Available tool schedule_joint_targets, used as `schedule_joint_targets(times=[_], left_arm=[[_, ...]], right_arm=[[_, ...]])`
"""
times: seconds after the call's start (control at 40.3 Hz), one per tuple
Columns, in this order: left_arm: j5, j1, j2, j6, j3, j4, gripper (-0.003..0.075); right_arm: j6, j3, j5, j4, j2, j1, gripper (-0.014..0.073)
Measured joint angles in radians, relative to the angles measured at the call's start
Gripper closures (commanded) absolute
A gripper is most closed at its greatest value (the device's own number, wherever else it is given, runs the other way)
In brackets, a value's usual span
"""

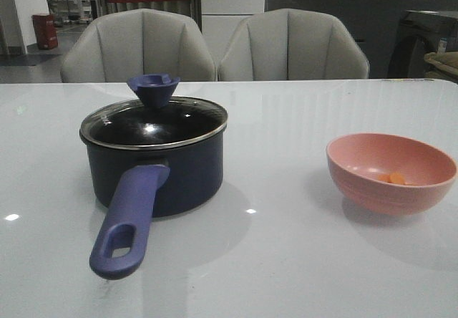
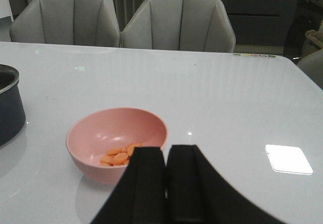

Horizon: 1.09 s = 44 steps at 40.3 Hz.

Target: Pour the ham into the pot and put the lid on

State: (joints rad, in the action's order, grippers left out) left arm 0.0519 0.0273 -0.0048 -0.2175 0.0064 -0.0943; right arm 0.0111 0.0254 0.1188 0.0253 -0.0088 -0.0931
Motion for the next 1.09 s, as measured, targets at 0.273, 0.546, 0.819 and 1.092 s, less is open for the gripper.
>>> schedule_joint_targets(times=[0.273, 0.546, 0.819, 1.092], left_arm=[[0.000, 0.000, 0.000, 0.000, 0.000, 0.000, 0.0607], [0.000, 0.000, 0.000, 0.000, 0.000, 0.000, 0.0607], [0.000, 0.000, 0.000, 0.000, 0.000, 0.000, 0.0607], [-0.104, 0.000, 0.000, 0.000, 0.000, 0.000, 0.0607]], right_arm=[[0.000, 0.000, 0.000, 0.000, 0.000, 0.000, 0.0445], [0.000, 0.000, 0.000, 0.000, 0.000, 0.000, 0.0445], [0.000, 0.000, 0.000, 0.000, 0.000, 0.000, 0.0445], [0.000, 0.000, 0.000, 0.000, 0.000, 0.000, 0.0445]])
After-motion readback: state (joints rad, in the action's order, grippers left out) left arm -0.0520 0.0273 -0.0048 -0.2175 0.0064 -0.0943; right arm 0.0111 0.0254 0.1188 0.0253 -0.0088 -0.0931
